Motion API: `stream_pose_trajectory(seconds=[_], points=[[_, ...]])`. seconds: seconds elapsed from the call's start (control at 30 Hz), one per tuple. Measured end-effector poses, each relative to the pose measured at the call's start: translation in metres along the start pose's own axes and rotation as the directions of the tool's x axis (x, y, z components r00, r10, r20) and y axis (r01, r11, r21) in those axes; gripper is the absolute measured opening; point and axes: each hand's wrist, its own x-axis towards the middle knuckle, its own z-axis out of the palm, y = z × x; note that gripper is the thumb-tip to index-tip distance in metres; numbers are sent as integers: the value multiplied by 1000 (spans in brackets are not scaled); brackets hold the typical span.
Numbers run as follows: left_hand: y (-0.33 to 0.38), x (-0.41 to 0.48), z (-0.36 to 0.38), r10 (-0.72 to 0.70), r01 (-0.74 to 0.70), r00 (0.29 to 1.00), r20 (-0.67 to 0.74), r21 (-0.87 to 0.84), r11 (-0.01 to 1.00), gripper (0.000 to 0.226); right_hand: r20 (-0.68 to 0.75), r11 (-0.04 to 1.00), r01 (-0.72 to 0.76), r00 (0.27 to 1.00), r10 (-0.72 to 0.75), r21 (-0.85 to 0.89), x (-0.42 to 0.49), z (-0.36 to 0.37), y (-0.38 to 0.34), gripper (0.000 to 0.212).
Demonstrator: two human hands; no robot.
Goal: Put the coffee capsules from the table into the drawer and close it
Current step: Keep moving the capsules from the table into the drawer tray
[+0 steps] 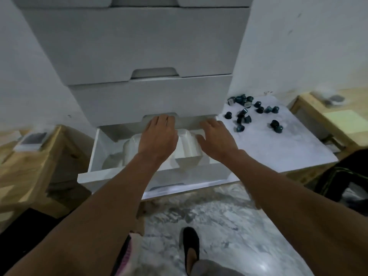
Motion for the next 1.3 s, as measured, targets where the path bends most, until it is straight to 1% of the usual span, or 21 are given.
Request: stream_pose_trajectory(seconds=[0.1, 0.2, 0.3, 0.43, 0.57, 0.73, 0.87, 0.97, 1.13, 1.2, 1.3], points=[[29, -1, -13, 62, -65, 996, -70, -47, 997, 33, -58, 999, -43, 997, 42, -13, -28, -26, 16, 44], [63, 5, -19, 141, -149, 985, -100, -78, 986, 33, -85, 996, -82, 993, 79, -38, -48, -47, 41, 45], [100, 16, -20, 200, -212, 975, -101, -130, 969, 30, -110, 990, -133, 986, 127, -43, -61, -66, 69, 41], [153, 35, -10, 229, -238, 971, -72, -159, 958, 32, -124, 982, -181, 977, 173, -54, -71, -82, 115, 37], [211, 63, 8, 228, -231, 973, -40, -216, 949, 31, -106, 975, -221, 971, 216, -37, -71, -90, 178, 43], [279, 104, 42, 181, -169, 983, 22, -253, 953, 29, -51, 960, -280, 959, 280, 5, -70, -105, 273, 40], [319, 132, 67, 128, -101, 988, 82, -275, 956, 28, 8, 948, -319, 948, 319, 11, -61, -114, 336, 40], [335, 157, 87, 118, -74, 984, 133, -294, 953, 30, 44, 940, -338, 941, 336, 38, -45, -110, 368, 43], [345, 202, 129, 154, -79, 960, 235, -300, 951, 29, 118, 923, -374, 924, 363, 88, -7, -83, 402, 44], [343, 222, 152, 174, -86, 944, 280, -300, 950, 28, 146, 913, -396, 913, 380, 100, 9, -68, 412, 43], [341, 253, 190, 199, -73, 918, 343, -347, 935, 27, 197, 885, -452, 883, 425, 115, 36, -45, 425, 38]])
